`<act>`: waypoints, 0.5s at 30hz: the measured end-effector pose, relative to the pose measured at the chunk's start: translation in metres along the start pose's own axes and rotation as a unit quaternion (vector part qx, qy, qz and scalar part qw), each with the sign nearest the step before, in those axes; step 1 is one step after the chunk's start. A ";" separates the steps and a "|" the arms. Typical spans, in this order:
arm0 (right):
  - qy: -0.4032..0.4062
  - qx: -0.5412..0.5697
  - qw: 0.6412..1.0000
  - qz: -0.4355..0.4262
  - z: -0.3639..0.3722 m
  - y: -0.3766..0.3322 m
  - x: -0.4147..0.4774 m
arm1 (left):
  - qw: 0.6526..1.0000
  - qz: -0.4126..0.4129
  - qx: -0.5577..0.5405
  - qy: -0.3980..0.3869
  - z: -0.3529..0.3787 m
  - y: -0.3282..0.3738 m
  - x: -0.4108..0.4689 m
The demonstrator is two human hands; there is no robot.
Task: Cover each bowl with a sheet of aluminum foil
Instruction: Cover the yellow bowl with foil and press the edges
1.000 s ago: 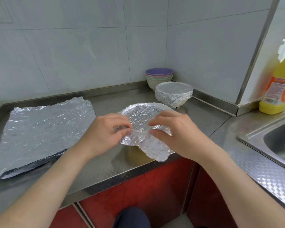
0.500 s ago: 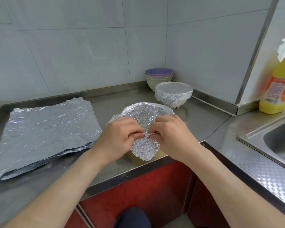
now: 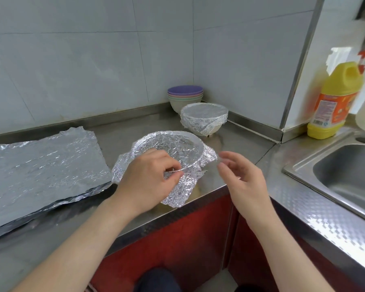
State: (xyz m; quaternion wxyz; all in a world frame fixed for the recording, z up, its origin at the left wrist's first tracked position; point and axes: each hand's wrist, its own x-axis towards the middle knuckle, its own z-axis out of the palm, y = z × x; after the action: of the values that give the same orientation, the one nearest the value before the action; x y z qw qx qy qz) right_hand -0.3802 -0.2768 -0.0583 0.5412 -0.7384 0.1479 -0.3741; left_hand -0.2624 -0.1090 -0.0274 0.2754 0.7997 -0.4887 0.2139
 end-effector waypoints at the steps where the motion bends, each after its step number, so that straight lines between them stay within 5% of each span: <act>1: 0.004 0.023 1.000 0.016 0.006 0.003 -0.006 | 1.000 -0.009 -0.003 0.001 0.001 0.002 0.001; 9: 0.206 -0.018 0.977 -0.044 0.052 0.009 -0.018 | 0.998 -0.058 -0.026 0.007 0.011 0.023 0.006; 15: 0.232 -0.008 0.972 -0.024 0.066 0.014 -0.009 | 0.997 -0.064 -0.041 0.016 0.015 0.028 0.008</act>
State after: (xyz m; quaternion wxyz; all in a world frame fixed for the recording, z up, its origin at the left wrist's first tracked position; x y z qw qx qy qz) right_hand -0.3366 -0.2311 -0.0836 0.4773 -0.6391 0.2542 -0.5469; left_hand -0.2829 -0.1350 -0.0275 0.3289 0.8140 -0.4401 0.1883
